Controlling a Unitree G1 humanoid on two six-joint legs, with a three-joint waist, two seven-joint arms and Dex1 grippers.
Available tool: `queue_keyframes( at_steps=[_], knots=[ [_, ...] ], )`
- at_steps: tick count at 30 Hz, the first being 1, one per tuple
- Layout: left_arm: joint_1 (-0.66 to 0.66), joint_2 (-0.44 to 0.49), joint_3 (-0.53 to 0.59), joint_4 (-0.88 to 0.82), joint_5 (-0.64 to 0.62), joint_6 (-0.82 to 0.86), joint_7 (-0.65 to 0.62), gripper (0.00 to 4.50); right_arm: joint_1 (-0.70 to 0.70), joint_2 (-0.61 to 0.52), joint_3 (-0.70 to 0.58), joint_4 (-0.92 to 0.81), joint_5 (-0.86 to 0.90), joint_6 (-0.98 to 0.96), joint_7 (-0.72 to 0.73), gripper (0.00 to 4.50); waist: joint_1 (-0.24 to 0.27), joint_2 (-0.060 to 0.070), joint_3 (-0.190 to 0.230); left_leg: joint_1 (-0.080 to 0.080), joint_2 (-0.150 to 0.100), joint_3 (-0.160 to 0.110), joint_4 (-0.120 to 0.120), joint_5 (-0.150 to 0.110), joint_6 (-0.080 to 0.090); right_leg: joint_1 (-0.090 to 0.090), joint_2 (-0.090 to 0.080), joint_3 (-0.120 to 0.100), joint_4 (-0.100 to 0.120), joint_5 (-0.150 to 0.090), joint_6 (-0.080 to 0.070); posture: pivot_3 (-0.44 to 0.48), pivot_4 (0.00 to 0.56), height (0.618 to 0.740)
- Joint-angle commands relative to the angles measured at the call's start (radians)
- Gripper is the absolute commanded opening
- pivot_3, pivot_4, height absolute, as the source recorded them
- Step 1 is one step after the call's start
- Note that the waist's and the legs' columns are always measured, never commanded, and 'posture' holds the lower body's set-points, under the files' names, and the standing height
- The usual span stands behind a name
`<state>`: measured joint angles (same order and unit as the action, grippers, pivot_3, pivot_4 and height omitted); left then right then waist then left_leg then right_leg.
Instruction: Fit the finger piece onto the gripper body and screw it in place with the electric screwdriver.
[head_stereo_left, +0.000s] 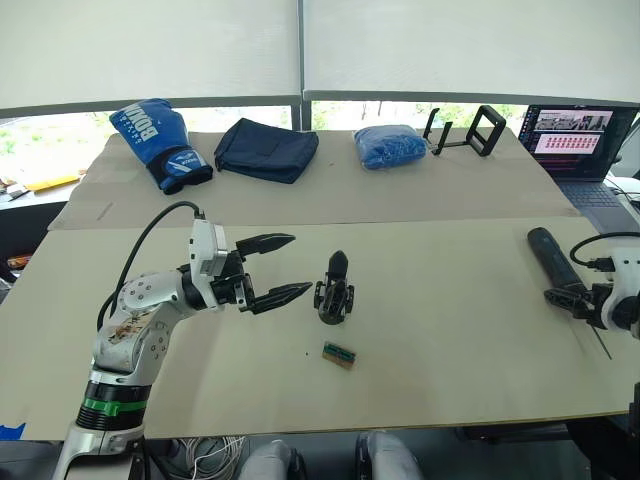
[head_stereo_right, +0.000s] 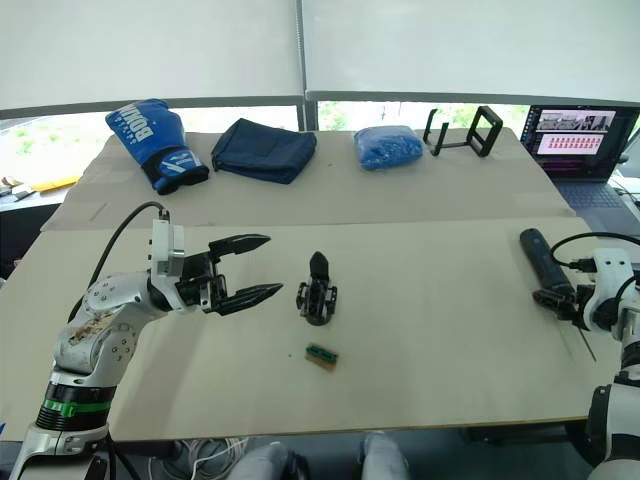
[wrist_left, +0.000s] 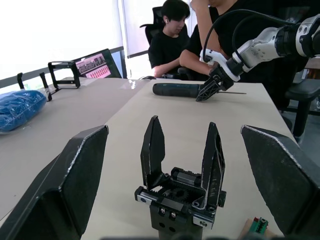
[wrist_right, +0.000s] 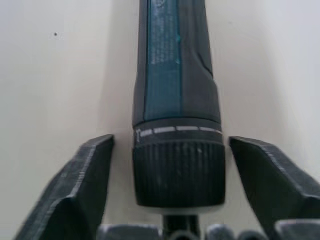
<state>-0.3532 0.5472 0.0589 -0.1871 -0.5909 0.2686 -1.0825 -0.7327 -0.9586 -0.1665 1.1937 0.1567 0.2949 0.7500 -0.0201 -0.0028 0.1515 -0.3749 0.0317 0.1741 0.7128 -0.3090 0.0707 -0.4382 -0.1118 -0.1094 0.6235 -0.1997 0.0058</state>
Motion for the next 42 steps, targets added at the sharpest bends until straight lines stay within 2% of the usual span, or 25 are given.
queue_keyframes(
  at_steps=[1, 3, 9, 12, 14, 16, 22, 24, 27, 30, 33, 36, 42],
  knots=[
    [-0.021, 0.016, 0.011, -0.034, -0.017, 0.007, -0.006, 4.50, -0.028, -0.001, -0.033, 0.020, 0.001, -0.029, -0.009, 2.60, 0.000, 0.000, 0.000, 0.000, 0.000, 0.000, 0.000, 0.000, 0.000, 0.000, 0.000, 0.000, 0.000, 0.000, 0.000, 0.000, 0.150, 0.740],
    [-0.022, 0.021, 0.013, -0.034, -0.019, 0.008, -0.007, 4.50, -0.027, 0.003, -0.041, 0.023, 0.004, -0.051, -0.010, 1.96, 0.000, 0.000, 0.000, 0.000, 0.000, 0.000, 0.000, 0.000, 0.000, 0.000, 0.000, 0.000, 0.000, 0.001, -0.002, 0.000, 0.150, 0.740],
    [-0.012, 0.027, 0.014, -0.045, -0.022, 0.007, -0.005, 4.50, 0.005, 0.000, -0.062, 0.002, 0.011, -0.133, 0.022, 1.91, -0.001, 0.000, 0.000, 0.000, 0.000, 0.000, 0.000, 0.000, 0.000, 0.000, 0.000, 0.001, 0.000, 0.001, -0.002, 0.000, 0.150, 0.740],
    [0.014, 0.032, 0.019, -0.062, -0.024, -0.002, -0.013, 4.50, 0.047, -0.013, -0.099, -0.112, 0.059, -0.159, 0.103, 1.91, -0.001, 0.001, 0.000, 0.000, 0.000, 0.000, -0.001, 0.000, 0.000, 0.000, 0.000, 0.001, 0.000, 0.001, -0.002, 0.000, 0.150, 0.740],
    [0.033, 0.040, 0.028, -0.063, -0.026, -0.008, -0.024, 4.50, 0.133, -0.019, -0.129, -0.317, 0.109, -0.094, 0.144, 1.91, -0.001, 0.005, 0.001, 0.000, 0.000, 0.001, -0.001, 0.000, 0.000, -0.001, 0.000, 0.002, 0.000, 0.001, -0.002, 0.000, 0.150, 0.740],
    [0.051, 0.054, 0.034, -0.052, -0.020, -0.022, -0.045, 4.50, 0.278, -0.032, -0.175, -0.638, 0.184, 0.068, 0.163, 1.91, 0.000, 0.008, 0.001, 0.000, 0.000, 0.001, -0.001, 0.000, 0.000, -0.001, -0.001, 0.003, 0.001, 0.001, -0.002, 0.000, 0.150, 0.740],
    [0.086, 0.082, 0.035, -0.043, 0.009, -0.078, -0.099, 4.50, 0.598, -0.008, -0.327, -1.372, 0.349, 0.427, 0.078, 1.91, 0.011, 0.010, 0.002, 0.000, 0.002, -0.002, -0.002, 0.001, -0.003, -0.003, 0.000, 0.006, 0.003, 0.001, -0.002, 0.000, 0.150, 0.740],
    [0.112, 0.092, 0.033, -0.046, 0.010, -0.083, -0.113, 4.50, 0.677, 0.009, -0.359, -1.558, 0.403, 0.517, 0.050, 1.91, 0.015, 0.010, 0.002, 0.000, 0.002, -0.003, -0.002, 0.001, -0.003, -0.002, -0.001, 0.006, 0.002, 0.000, -0.002, 0.000, 0.150, 0.740],
    [0.158, 0.105, 0.021, -0.048, 0.031, -0.113, -0.141, 4.50, 0.791, 0.008, -0.347, -1.724, 0.371, 0.511, 0.038, 1.91, 0.020, 0.009, 0.002, -0.001, 0.002, -0.003, -0.002, 0.001, -0.003, -0.003, 0.000, 0.006, 0.001, 0.000, -0.001, 0.000, 0.150, 0.740],
    [0.181, 0.103, 0.009, -0.069, 0.031, -0.110, -0.141, 4.50, 0.909, 0.020, -0.322, -1.804, 0.348, 0.482, 0.053, 1.91, 0.033, 0.008, 0.002, -0.003, 0.002, -0.003, -0.002, -0.002, -0.003, -0.003, -0.001, 0.004, 0.000, -0.001, 0.001, 0.000, 0.150, 0.740],
    [0.195, 0.101, -0.003, -0.083, 0.044, -0.129, -0.152, 4.50, 0.957, 0.071, -0.280, -1.844, 0.357, 0.491, 0.021, 1.91, 0.037, 0.006, 0.002, -0.007, 0.001, -0.004, 0.000, -0.003, -0.001, -0.004, -0.001, 0.001, -0.002, 0.000, 0.000, 0.000, 0.150, 0.740],
    [0.206, 0.094, -0.010, -0.076, 0.061, -0.155, -0.150, 4.50, 0.955, 0.120, -0.247, -1.859, 0.383, 0.539, -0.028, 1.91, 0.033, 0.006, 0.002, -0.007, 0.000, -0.003, 0.000, -0.003, -0.001, -0.005, -0.002, 0.000, -0.001, 0.000, 0.000, 0.000, 0.150, 0.740],
    [0.218, 0.087, -0.016, -0.043, 0.074, -0.179, -0.148, 4.50, 0.968, 0.137, -0.146, -1.789, 0.291, 0.456, -0.044, 1.91, 0.030, 0.006, 0.002, -0.007, 0.001, -0.003, 0.000, -0.002, 0.002, -0.005, 0.000, -0.001, -0.001, 0.000, -0.001, 0.000, 0.150, 0.740]
  ],
)
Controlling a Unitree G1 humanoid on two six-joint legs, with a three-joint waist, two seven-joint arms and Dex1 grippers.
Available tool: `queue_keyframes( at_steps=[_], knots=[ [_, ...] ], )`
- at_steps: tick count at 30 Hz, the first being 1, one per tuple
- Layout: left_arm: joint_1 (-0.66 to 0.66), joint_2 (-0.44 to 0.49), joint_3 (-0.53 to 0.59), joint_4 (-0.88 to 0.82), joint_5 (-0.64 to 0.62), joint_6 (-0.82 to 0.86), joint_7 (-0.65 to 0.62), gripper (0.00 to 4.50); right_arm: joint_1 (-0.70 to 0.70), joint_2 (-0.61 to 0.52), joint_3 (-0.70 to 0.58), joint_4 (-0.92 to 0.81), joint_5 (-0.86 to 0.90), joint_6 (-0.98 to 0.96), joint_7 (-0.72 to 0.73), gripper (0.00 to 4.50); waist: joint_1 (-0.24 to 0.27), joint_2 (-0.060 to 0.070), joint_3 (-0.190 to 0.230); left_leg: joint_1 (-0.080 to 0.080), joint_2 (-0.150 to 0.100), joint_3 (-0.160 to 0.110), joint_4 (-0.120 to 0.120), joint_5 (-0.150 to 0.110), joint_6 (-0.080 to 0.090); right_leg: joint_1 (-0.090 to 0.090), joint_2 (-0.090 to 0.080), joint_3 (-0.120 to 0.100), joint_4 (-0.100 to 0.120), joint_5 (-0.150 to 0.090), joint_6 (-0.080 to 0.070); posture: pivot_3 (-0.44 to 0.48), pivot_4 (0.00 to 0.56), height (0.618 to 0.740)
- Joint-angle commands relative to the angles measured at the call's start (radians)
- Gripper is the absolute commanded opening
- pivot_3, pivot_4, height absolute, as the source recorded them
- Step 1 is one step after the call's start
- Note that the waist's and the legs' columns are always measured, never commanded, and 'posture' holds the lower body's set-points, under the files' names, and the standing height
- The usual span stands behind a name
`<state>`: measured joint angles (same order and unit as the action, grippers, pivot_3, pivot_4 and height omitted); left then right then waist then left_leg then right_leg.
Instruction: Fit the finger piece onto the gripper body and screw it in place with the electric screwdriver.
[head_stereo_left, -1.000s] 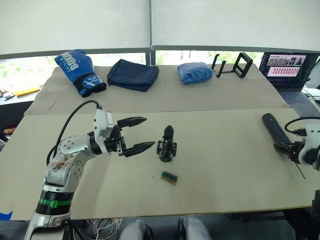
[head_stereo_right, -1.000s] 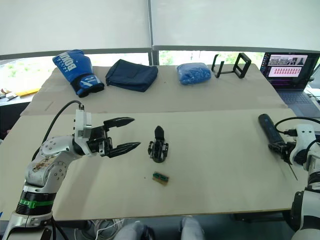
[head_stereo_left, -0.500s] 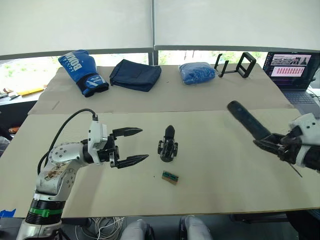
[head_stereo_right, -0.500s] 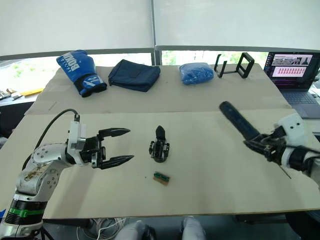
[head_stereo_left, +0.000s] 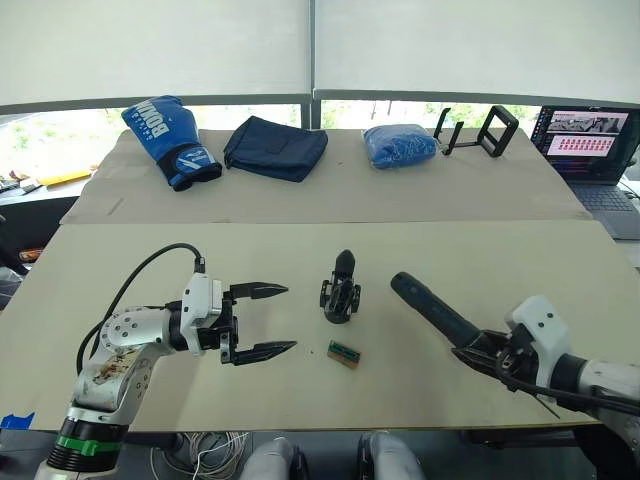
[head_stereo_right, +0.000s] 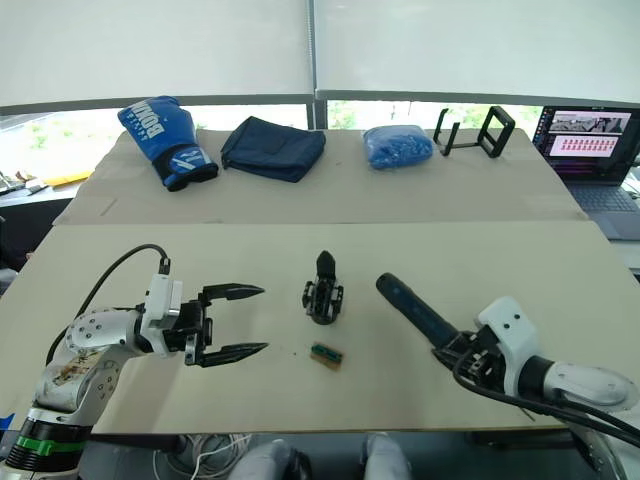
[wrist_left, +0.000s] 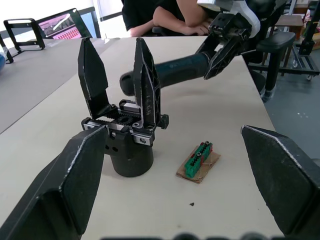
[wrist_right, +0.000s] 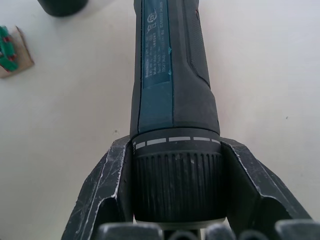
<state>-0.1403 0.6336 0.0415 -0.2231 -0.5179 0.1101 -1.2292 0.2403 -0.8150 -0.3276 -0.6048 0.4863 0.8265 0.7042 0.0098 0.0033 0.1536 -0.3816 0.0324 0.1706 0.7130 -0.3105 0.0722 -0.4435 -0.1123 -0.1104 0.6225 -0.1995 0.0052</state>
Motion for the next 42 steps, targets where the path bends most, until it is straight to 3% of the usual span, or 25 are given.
queue_keyframes(
  at_steps=[1, 8, 10, 14, 15, 23, 30, 36, 42],
  knots=[
    [0.006, 0.002, 0.000, -0.003, 0.004, -0.021, -0.002, 4.50, 0.002, -0.010, 0.029, 0.025, -0.056, -0.097, 0.011, 1.91, 0.001, 0.000, 0.000, 0.000, 0.000, 0.000, 0.000, 0.000, 0.000, 0.000, 0.000, 0.000, 0.000, 0.000, 0.000, 0.000, 0.150, 0.740],
    [0.013, 0.021, 0.002, 0.018, 0.005, -0.008, -0.019, 4.50, -0.018, -0.029, 0.068, 0.139, -0.106, -0.184, 0.067, 1.91, 0.002, 0.000, 0.000, 0.000, 0.000, 0.000, 0.000, 0.000, 0.000, 0.000, 0.000, -0.001, 0.000, -0.001, 0.001, 0.000, 0.150, 0.740],
    [0.008, 0.021, -0.004, 0.019, -0.006, 0.013, -0.021, 4.50, -0.032, -0.045, 0.062, 0.163, -0.089, -0.185, 0.106, 2.97, 0.002, 0.000, 0.000, 0.000, 0.000, 0.000, 0.000, 0.000, 0.000, 0.001, 0.000, -0.001, 0.000, -0.001, 0.001, 0.000, 0.150, 0.740],
    [0.007, 0.019, -0.010, 0.019, -0.008, 0.020, -0.032, 4.50, -0.056, -0.101, 0.046, 0.170, -0.054, -0.134, 0.156, 4.36, 0.003, -0.001, 0.000, 0.000, 0.000, 0.000, 0.000, 0.000, 0.000, 0.001, 0.000, -0.001, 0.000, -0.001, 0.001, 0.000, 0.150, 0.740],
    [0.007, 0.018, -0.011, 0.019, -0.008, 0.021, -0.033, 4.50, -0.061, -0.127, 0.040, 0.161, -0.040, -0.120, 0.179, 4.44, 0.002, -0.001, 0.000, 0.000, 0.000, -0.001, 0.000, 0.000, 0.000, 0.001, 0.000, -0.002, 0.000, 0.000, 0.001, 0.000, 0.150, 0.740],
    [0.005, 0.010, -0.036, 0.017, -0.012, 0.032, -0.052, 4.50, -0.159, -0.414, 0.022, 0.107, 0.073, 0.032, 0.379, 4.44, 0.001, -0.002, 0.000, 0.000, 0.001, -0.002, 0.000, 0.000, 0.001, 0.001, -0.001, -0.002, -0.001, 0.001, -0.002, 0.000, 0.150, 0.740],
    [-0.002, 0.006, -0.058, 0.022, -0.007, 0.039, -0.066, 4.50, -0.507, -0.567, 0.287, 0.025, 0.144, 0.435, 0.293, 4.44, 0.001, -0.002, 0.000, -0.005, 0.001, -0.004, 0.001, -0.001, 0.002, -0.003, -0.003, -0.003, -0.003, 0.004, -0.007, 0.000, 0.150, 0.740],
    [0.013, 0.000, -0.072, 0.014, 0.003, 0.029, -0.061, 4.50, -0.783, -0.556, 0.627, -0.020, 0.075, 0.624, 0.238, 4.44, -0.002, -0.002, 0.000, -0.013, 0.000, -0.004, 0.003, 0.000, 0.001, -0.012, -0.010, -0.007, -0.001, 0.005, -0.008, 0.000, 0.150, 0.740],
    [0.032, 0.002, -0.077, -0.001, 0.007, 0.025, -0.052, 4.50, -0.915, -0.475, 0.808, 0.045, 0.017, 0.670, 0.186, 4.44, -0.009, -0.002, 0.000, -0.015, 0.000, -0.004, 0.007, 0.000, 0.001, -0.013, -0.010, -0.010, 0.001, 0.005, -0.008, 0.000, 0.150, 0.740]
  ],
)
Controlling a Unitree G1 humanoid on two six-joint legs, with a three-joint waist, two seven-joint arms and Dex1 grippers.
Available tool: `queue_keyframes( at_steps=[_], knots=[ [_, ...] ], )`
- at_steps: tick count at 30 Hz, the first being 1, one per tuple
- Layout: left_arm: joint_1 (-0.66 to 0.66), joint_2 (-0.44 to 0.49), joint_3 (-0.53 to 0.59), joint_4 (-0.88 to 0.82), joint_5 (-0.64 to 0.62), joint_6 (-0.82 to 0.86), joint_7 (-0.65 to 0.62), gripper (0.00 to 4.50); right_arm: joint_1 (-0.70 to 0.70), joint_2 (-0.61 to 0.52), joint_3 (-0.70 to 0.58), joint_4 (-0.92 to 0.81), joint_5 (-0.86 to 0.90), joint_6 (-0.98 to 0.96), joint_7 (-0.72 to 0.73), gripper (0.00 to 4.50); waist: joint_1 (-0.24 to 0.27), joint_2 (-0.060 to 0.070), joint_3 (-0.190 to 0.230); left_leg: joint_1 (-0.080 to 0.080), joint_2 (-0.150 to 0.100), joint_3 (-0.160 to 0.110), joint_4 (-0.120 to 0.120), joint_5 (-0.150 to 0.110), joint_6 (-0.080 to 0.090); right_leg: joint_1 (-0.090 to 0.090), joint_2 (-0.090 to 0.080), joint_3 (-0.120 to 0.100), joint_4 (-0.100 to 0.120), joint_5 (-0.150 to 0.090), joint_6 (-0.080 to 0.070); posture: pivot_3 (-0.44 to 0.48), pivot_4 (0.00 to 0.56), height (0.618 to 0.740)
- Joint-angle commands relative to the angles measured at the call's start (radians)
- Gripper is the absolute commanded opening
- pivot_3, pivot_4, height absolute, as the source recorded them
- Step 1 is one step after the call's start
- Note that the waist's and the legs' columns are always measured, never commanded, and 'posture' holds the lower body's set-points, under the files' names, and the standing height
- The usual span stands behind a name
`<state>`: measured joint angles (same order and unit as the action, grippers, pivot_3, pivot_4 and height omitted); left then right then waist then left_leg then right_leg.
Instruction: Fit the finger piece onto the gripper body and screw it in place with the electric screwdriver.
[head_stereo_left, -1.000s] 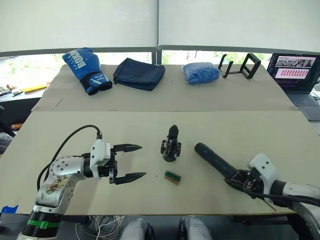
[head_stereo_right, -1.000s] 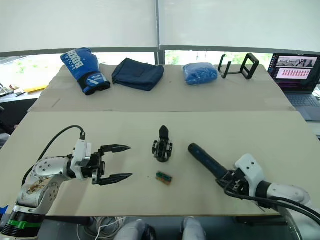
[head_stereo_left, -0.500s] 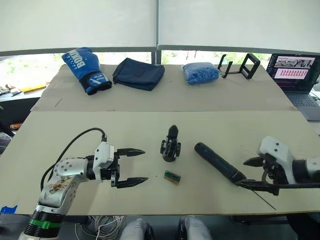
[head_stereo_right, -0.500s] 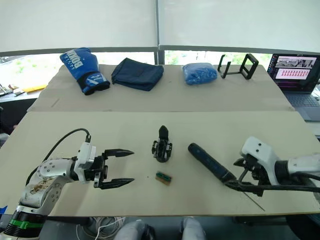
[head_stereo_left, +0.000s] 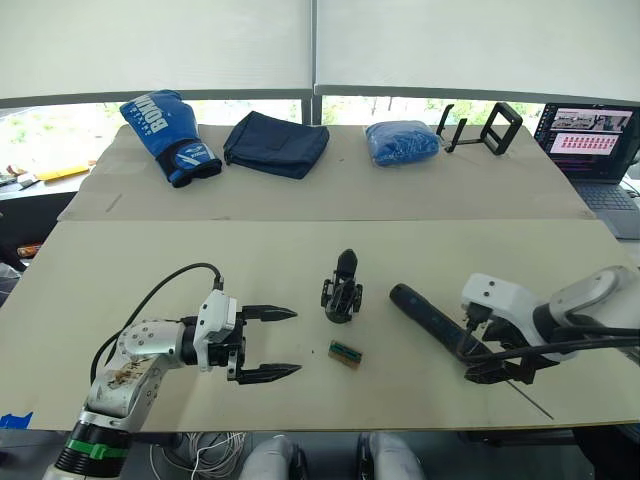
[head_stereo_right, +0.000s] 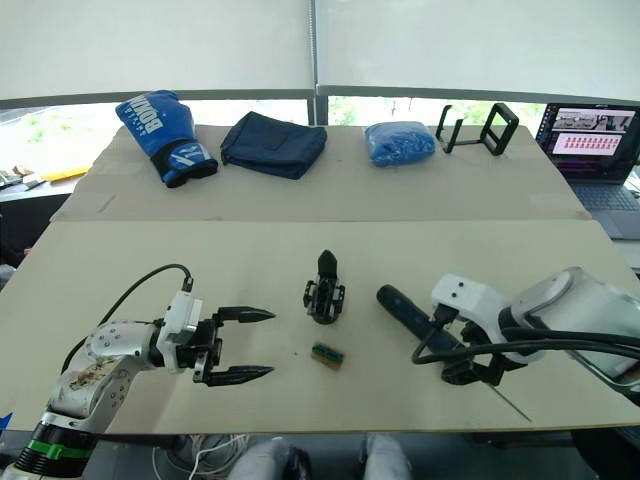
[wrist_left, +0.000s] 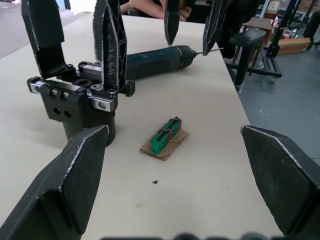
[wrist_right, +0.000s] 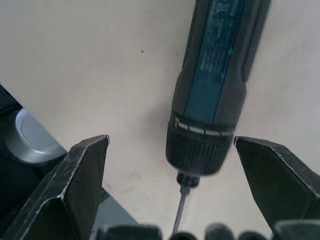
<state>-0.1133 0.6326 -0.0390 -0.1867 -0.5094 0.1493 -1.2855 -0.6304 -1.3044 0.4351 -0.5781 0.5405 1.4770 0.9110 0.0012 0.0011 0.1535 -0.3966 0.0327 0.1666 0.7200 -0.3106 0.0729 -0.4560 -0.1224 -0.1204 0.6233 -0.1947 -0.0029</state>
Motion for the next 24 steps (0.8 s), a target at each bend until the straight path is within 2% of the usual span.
queue_keyframes(
  at_steps=[1, 12, 24],
  knots=[
    [0.009, 0.003, 0.005, -0.041, -0.001, -0.014, 0.009, 4.50, -0.068, 0.029, 0.071, 0.033, -0.048, 0.025, -0.026, 4.44, -0.001, 0.000, 0.000, -0.001, 0.000, 0.000, 0.001, 0.000, 0.000, 0.000, 0.000, 0.000, 0.001, 0.000, 0.000, 0.000, 0.150, 0.740],
    [0.045, 0.006, 0.003, -0.084, -0.003, -0.011, 0.031, 4.50, -0.179, 0.089, 0.233, 0.153, -0.136, -0.023, -0.010, 4.44, -0.009, 0.000, 0.000, -0.001, 0.000, 0.000, 0.002, 0.000, -0.001, 0.000, 0.005, -0.001, 0.002, 0.000, 0.000, 0.000, 0.150, 0.740],
    [0.068, 0.034, 0.020, -0.106, -0.008, -0.008, 0.042, 4.50, -0.156, 0.156, 0.273, 0.208, -0.188, -0.033, -0.018, 4.44, -0.017, -0.003, -0.002, 0.000, 0.002, 0.001, 0.003, 0.001, -0.002, 0.000, 0.008, 0.000, 0.003, 0.000, 0.000, 0.000, 0.150, 0.740]
  ],
)
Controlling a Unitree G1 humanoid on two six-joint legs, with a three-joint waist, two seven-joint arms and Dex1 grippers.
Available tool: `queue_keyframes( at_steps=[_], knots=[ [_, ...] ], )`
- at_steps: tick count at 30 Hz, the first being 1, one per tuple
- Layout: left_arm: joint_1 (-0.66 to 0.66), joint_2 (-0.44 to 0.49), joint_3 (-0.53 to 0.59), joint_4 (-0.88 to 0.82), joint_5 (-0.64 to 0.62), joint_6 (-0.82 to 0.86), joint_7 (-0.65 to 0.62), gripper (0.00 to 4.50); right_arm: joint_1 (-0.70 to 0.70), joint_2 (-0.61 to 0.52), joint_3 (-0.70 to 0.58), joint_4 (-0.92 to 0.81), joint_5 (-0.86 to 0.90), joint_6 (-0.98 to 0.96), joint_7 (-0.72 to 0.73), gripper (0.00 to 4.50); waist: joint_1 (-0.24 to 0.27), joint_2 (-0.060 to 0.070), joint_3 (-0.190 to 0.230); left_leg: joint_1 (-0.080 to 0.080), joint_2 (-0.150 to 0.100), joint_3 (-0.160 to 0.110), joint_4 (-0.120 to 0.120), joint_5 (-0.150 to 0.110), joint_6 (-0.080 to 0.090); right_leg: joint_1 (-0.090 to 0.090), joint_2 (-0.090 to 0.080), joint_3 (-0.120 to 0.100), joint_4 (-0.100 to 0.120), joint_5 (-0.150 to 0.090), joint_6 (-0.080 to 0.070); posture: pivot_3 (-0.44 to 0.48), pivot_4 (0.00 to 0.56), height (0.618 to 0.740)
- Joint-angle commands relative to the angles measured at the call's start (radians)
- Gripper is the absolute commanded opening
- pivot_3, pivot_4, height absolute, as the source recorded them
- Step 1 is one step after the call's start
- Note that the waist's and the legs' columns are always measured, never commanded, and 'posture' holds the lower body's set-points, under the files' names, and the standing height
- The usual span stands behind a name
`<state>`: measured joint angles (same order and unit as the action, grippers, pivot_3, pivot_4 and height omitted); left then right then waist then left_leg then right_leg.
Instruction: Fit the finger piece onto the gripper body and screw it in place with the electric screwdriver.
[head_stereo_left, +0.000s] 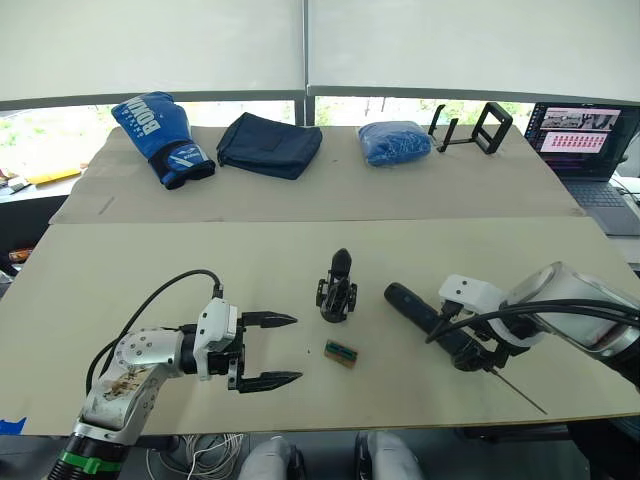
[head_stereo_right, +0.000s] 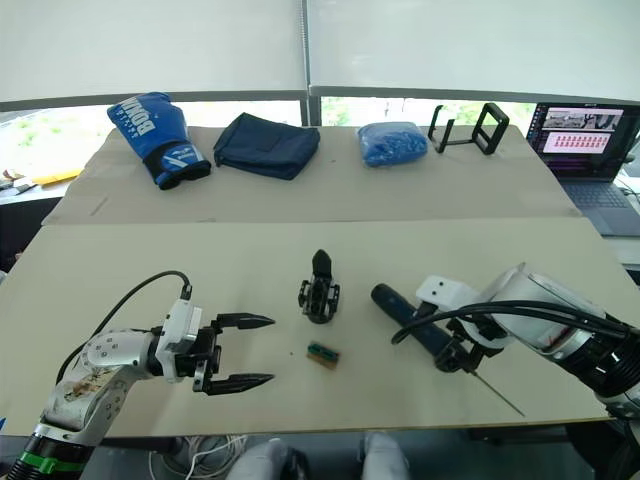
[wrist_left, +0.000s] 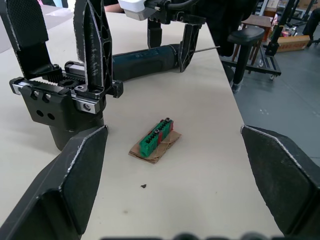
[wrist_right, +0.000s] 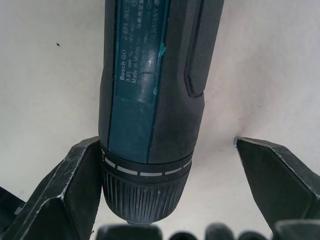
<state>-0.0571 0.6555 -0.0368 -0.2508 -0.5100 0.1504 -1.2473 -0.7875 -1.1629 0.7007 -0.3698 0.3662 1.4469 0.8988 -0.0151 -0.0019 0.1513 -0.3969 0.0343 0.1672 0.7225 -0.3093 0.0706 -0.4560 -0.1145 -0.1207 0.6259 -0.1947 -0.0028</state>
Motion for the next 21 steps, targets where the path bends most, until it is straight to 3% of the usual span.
queue_keyframes(
  at_steps=[1, 2, 5, 10, 16, 19, 21],
  knots=[
    [0.014, 0.012, 0.018, -0.045, -0.008, -0.009, 0.007, 4.50, 0.001, 0.021, 0.011, 0.003, -0.017, -0.003, -0.007, 4.44, -0.001, -0.001, 0.000, 0.000, 0.000, 0.000, 0.000, 0.000, 0.000, 0.000, 0.000, 0.000, 0.000, 0.000, 0.000, 0.000, 0.150, 0.740],
    [0.015, 0.012, 0.018, -0.047, -0.008, -0.009, 0.009, 4.50, 0.001, 0.026, 0.013, 0.005, -0.019, -0.003, -0.007, 4.44, -0.001, -0.001, -0.001, 0.000, 0.000, 0.000, 0.000, 0.000, 0.000, 0.000, 0.000, 0.000, 0.000, 0.000, 0.000, 0.000, 0.150, 0.740],
    [0.022, 0.013, 0.019, -0.054, -0.009, -0.010, 0.014, 4.50, 0.001, 0.043, 0.011, 0.026, -0.033, -0.010, -0.013, 3.73, -0.002, -0.004, -0.002, 0.001, 0.001, 0.000, 0.000, 0.000, -0.001, 0.001, 0.000, 0.000, 0.000, 0.000, -0.001, 0.000, 0.150, 0.740],
    [0.025, 0.016, 0.020, -0.055, -0.008, -0.011, 0.019, 4.50, 0.001, 0.034, 0.017, 0.031, -0.055, -0.049, 0.009, 2.00, -0.001, -0.006, -0.004, 0.002, 0.001, 0.000, 0.000, 0.001, -0.001, 0.001, 0.000, 0.000, 0.000, 0.001, -0.002, 0.000, 0.150, 0.740],
    [0.017, 0.012, 0.013, -0.053, -0.009, -0.012, 0.021, 4.50, 0.085, -0.063, -0.073, -0.016, -0.068, -0.195, 0.059, 1.91, 0.001, -0.006, -0.004, 0.002, 0.001, 0.000, 0.000, 0.001, -0.001, 0.001, 0.000, 0.000, 0.000, 0.002, -0.003, 0.000, 0.150, 0.740],
    [0.011, 0.011, 0.011, -0.040, -0.007, -0.018, 0.014, 4.50, 0.179, -0.153, -0.245, -0.043, 0.003, -0.222, 0.097, 1.91, 0.015, -0.003, -0.002, 0.001, 0.000, 0.000, 0.000, 0.001, -0.001, 0.000, -0.001, 0.000, 0.001, 0.002, -0.002, 0.000, 0.150, 0.740],
    [0.003, 0.012, 0.010, -0.028, -0.005, -0.022, 0.006, 4.50, 0.221, -0.153, -0.365, -0.041, 0.057, -0.180, 0.098, 1.91, 0.018, -0.001, -0.001, -0.001, 0.000, 0.000, 0.001, 0.001, 0.000, -0.001, -0.001, 0.000, 0.000, 0.002, -0.002, 0.000, 0.150, 0.740]
  ],
)
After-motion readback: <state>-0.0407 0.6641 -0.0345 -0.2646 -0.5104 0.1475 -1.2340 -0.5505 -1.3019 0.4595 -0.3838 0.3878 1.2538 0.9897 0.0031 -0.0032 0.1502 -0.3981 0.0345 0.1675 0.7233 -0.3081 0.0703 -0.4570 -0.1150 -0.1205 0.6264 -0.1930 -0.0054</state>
